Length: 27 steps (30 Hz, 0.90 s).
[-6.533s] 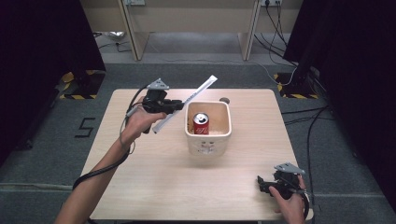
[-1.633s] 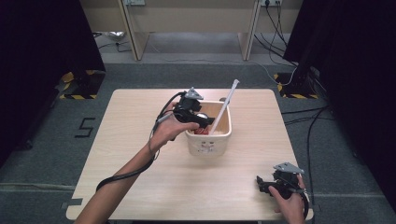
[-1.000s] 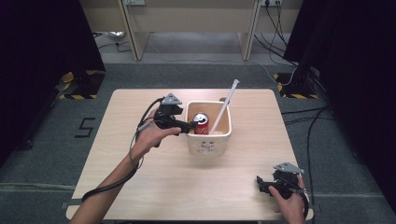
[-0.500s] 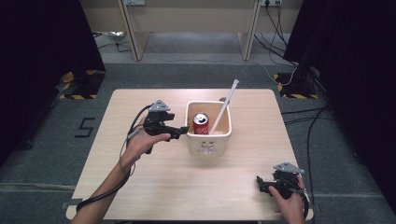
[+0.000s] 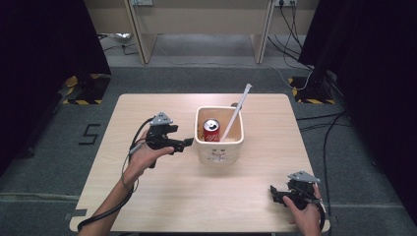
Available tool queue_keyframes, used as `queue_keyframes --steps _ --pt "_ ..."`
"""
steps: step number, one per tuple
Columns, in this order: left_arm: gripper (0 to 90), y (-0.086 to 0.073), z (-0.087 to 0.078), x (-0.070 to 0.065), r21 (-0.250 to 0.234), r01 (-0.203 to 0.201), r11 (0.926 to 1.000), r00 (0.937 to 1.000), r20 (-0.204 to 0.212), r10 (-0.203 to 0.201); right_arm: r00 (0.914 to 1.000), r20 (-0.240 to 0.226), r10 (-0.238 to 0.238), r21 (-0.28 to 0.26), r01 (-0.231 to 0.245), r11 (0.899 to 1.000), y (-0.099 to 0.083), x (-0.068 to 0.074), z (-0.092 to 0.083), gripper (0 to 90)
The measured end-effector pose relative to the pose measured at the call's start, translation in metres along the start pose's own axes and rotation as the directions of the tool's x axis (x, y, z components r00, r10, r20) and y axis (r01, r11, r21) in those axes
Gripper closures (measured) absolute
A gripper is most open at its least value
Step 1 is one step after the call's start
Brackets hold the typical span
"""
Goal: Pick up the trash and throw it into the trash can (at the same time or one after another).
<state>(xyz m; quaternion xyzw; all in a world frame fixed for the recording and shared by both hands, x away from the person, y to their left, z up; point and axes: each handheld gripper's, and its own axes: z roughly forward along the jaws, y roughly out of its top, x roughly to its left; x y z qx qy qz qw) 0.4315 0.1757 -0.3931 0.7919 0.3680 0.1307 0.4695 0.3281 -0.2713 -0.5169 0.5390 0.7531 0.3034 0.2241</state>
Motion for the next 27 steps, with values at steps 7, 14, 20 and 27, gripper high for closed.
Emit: queue_keyframes --steps 7,14,20,27 --pt "16.8 -0.008 -0.002 0.003 -0.019 0.001 0.9998 0.9999 -0.017 -0.001 1.0000 0.000 0.001 0.001 -0.001 1.000 0.000 0.000 0.000 0.2" --pt "16.8 -0.022 -0.002 0.007 -0.025 0.011 0.9996 0.9999 -0.006 -0.011 1.0000 0.000 0.003 0.000 -0.003 1.000 0.000 0.000 0.000 0.2" --pt "16.8 -0.037 0.000 0.010 -0.026 0.030 0.9992 0.9995 0.001 -0.030 1.0000 0.000 0.002 0.000 -0.002 1.000 0.000 0.000 0.000 0.2" --pt "16.8 -0.053 0.002 0.011 -0.029 0.040 0.9988 0.9992 0.001 -0.040 1.0000 0.000 0.002 0.000 -0.002 1.000 0.000 0.000 0.000 0.2"
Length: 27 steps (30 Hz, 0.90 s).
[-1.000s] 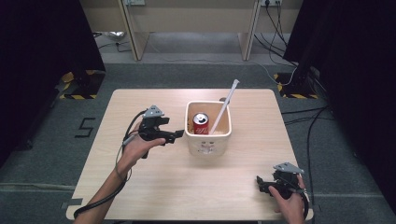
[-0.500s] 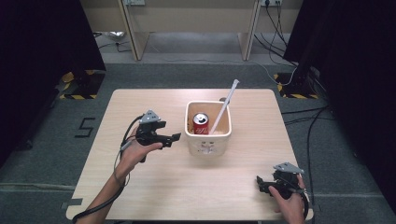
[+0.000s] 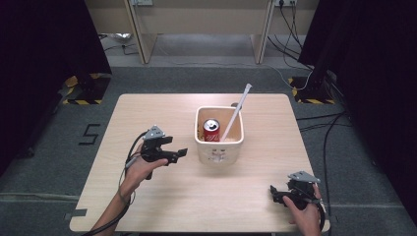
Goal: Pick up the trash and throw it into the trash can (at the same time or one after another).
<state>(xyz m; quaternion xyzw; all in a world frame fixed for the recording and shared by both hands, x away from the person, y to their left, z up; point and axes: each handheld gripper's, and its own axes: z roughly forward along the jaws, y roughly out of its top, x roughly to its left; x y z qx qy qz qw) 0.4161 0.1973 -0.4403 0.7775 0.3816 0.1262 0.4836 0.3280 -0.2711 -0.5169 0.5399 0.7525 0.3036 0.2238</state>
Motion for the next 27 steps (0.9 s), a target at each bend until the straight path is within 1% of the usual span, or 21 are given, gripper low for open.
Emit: queue_keyframes --steps 3,6,10,13,15,17,19,22,25,27 --pt "16.7 -0.007 0.001 0.000 0.008 -0.006 0.9999 1.0000 -0.003 0.006 1.0000 0.000 0.000 0.000 0.000 1.000 0.000 0.000 0.000 0.2" --pt "16.8 -0.012 0.004 0.002 0.019 -0.009 0.9998 0.9998 -0.020 0.010 1.0000 0.000 0.000 0.000 0.000 1.000 0.000 0.000 0.000 0.2" --pt "16.7 -0.020 0.006 0.004 0.026 0.004 0.9996 0.9998 -0.017 -0.003 1.0000 0.000 -0.001 0.000 0.001 1.000 0.000 0.000 0.000 0.2" --pt "16.4 -0.026 0.007 0.005 0.036 0.010 0.9993 0.9997 -0.023 -0.009 1.0000 0.000 -0.001 0.000 0.001 1.000 0.000 0.000 0.000 0.2" --pt "16.4 -0.029 0.008 0.006 0.045 0.012 0.9989 0.9997 -0.019 -0.011 1.0000 -0.001 -0.001 0.000 0.001 1.000 0.000 0.000 0.000 0.3" --pt "16.4 -0.033 0.009 0.006 0.042 0.021 0.9989 0.9997 -0.013 -0.020 1.0000 -0.001 -0.001 0.000 0.001 1.000 0.000 0.000 0.000 0.2" --pt "16.3 -0.036 0.009 0.006 0.046 0.021 0.9987 0.9997 -0.014 -0.020 1.0000 -0.001 -0.001 0.000 0.001 1.000 0.000 0.000 0.000 0.3" --pt "16.3 -0.040 0.011 0.006 0.060 0.010 0.9982 0.9995 -0.029 -0.009 1.0000 -0.001 -0.001 0.000 0.001 1.000 0.000 0.000 0.000 0.3" --pt "16.3 -0.044 0.011 0.006 0.070 0.009 0.9975 0.9996 -0.027 -0.007 1.0000 -0.002 -0.001 0.000 0.001 1.000 0.000 0.000 0.000 0.3" --pt "16.3 -0.047 0.012 0.005 0.079 0.004 0.9969 0.9995 -0.033 -0.002 1.0000 -0.002 -0.002 0.000 0.002 1.000 0.000 0.000 0.000 0.3"
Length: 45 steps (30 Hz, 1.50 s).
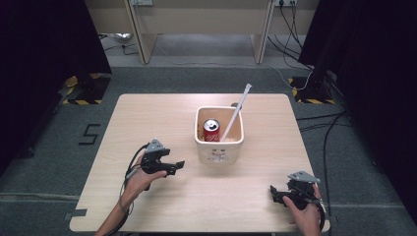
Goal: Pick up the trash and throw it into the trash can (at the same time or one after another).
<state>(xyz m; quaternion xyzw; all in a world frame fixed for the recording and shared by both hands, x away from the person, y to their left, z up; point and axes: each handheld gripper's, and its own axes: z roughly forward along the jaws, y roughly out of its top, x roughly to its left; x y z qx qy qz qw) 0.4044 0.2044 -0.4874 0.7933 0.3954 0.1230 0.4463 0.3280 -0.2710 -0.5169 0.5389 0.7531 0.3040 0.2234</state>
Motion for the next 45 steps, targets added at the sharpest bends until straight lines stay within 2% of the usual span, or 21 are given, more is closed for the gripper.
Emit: queue_keyframes --steps 9,16,20,22,37,40,45 --pt "16.3 -0.016 0.005 -0.003 0.060 -0.034 0.9976 0.9992 -0.018 0.035 1.0000 -0.001 0.000 0.000 0.000 1.000 0.000 0.000 0.000 0.3" --pt "16.3 -0.025 0.006 -0.004 0.086 -0.035 0.9957 0.9992 -0.017 0.036 1.0000 -0.001 -0.001 0.000 0.001 1.000 0.000 0.000 0.000 0.3" --pt "16.4 -0.029 0.005 -0.007 0.101 -0.056 0.9933 0.9974 -0.039 0.060 1.0000 -0.001 0.000 0.000 0.000 1.000 0.000 0.000 0.000 0.3" --pt "16.4 -0.031 0.005 -0.009 0.109 -0.067 0.9918 0.9967 -0.037 0.072 1.0000 -0.001 0.000 0.001 0.000 1.000 0.000 0.000 0.000 0.3" --pt "16.4 -0.045 -0.002 -0.019 0.122 -0.082 0.9891 0.9957 -0.032 0.087 1.0000 -0.001 -0.001 0.001 0.001 1.000 0.000 0.000 0.000 0.3" --pt "16.3 -0.050 -0.003 -0.022 0.119 -0.118 0.9858 0.9901 -0.062 0.126 1.0000 -0.001 -0.001 0.001 0.001 1.000 0.000 0.000 0.000 0.3" --pt "14.6 -0.052 -0.005 -0.024 0.120 -0.120 0.9855 0.9900 -0.060 0.128 1.0000 -0.002 -0.002 0.000 0.002 1.000 0.000 0.000 0.000 0.4"
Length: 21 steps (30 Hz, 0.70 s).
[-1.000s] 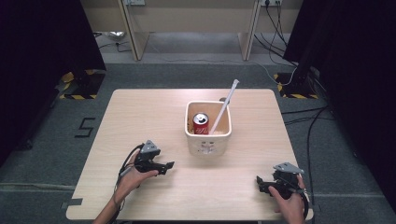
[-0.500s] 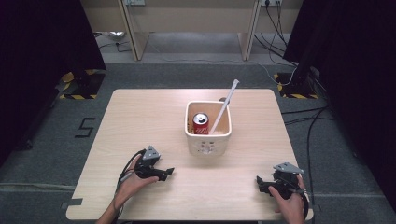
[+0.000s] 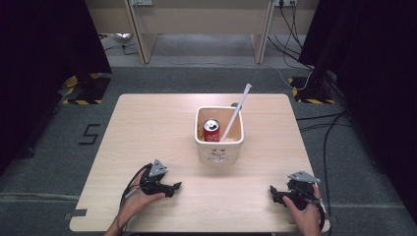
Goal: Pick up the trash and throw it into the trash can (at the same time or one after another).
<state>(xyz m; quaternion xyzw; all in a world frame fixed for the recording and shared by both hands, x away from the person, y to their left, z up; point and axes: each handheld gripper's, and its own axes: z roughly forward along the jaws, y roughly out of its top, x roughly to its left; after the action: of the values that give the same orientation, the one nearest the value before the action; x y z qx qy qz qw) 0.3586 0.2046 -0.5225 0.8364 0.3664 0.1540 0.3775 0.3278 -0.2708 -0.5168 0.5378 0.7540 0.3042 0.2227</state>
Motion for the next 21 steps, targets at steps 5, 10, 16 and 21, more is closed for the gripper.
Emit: queue_keyframes --steps 5,10,16,21 --pt "14.3 -0.0001 0.0000 -0.0002 0.001 0.000 1.0000 1.0000 0.001 0.000 1.0000 -0.001 -0.001 0.000 0.001 1.000 -0.0001 0.0002 -0.0001 0.4" --pt "14.3 -0.0001 0.0000 -0.0002 0.001 0.001 1.0000 1.0000 0.001 -0.001 1.0000 0.003 -0.002 0.000 0.002 1.000 -0.0002 0.0006 -0.0003 0.6" --pt "14.3 -0.0001 0.0000 -0.0002 0.001 0.001 1.0000 1.0000 0.000 -0.001 1.0000 0.002 -0.004 0.000 0.004 1.000 -0.0002 0.0005 -0.0003 0.6" --pt "14.3 -0.0001 0.0001 -0.0001 0.000 0.001 1.0000 1.0000 0.000 -0.001 1.0000 -0.002 -0.001 0.001 0.001 1.000 -0.0001 0.0005 -0.0002 0.3"
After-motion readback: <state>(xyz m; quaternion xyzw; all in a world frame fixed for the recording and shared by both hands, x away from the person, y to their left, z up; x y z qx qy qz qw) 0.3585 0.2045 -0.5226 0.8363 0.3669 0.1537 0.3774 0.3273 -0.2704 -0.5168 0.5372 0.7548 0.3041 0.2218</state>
